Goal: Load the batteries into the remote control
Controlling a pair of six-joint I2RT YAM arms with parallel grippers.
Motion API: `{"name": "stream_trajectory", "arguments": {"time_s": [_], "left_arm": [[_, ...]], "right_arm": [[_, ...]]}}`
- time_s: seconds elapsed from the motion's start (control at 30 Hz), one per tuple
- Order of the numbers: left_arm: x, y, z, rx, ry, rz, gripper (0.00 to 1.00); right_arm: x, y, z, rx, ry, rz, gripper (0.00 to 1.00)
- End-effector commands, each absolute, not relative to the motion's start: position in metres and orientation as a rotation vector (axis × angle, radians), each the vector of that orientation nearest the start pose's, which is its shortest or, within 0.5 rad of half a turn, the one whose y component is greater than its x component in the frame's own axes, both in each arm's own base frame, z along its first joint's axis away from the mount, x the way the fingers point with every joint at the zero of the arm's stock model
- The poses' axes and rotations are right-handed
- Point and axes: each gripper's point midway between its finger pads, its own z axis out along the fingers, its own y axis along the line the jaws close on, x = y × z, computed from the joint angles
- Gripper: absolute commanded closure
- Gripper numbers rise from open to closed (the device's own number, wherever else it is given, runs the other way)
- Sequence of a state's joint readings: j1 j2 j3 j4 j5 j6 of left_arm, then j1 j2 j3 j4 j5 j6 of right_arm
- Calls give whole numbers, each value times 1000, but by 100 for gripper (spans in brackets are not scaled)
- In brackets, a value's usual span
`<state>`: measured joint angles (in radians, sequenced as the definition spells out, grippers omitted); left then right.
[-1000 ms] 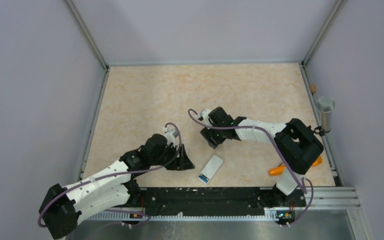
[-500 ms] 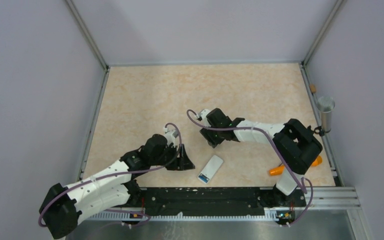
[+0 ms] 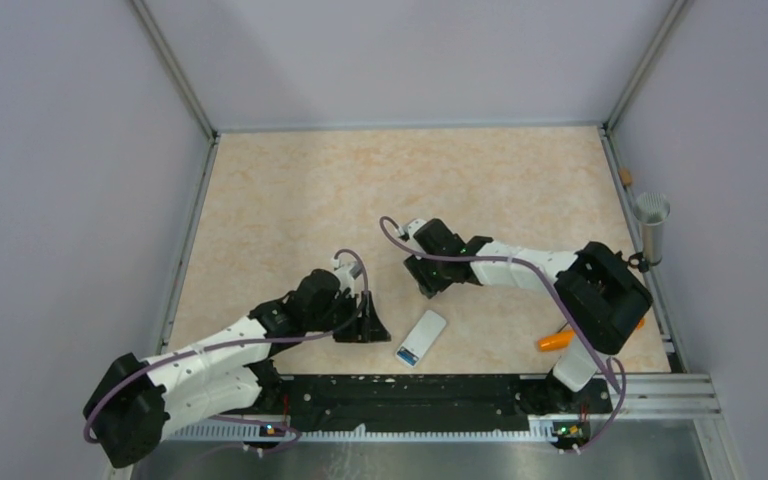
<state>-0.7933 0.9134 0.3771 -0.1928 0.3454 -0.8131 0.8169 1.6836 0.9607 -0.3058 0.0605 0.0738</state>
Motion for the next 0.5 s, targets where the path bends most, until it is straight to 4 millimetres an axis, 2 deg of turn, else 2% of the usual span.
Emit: {"name": "stream_trajectory", "arguments": {"time_s": [0.0, 0.13, 0.47], "left_arm": [[118, -249, 76, 192, 2538, -1173, 35], [120, -253, 71, 198, 2554, -1173, 35], [134, -270, 60, 214, 2572, -1180, 38]], "right_arm": [[247, 257, 61, -827, 2433, 271, 82], [238, 250, 81, -782, 2434, 296, 82], [205, 237, 102, -714, 2442, 377, 82]]}}
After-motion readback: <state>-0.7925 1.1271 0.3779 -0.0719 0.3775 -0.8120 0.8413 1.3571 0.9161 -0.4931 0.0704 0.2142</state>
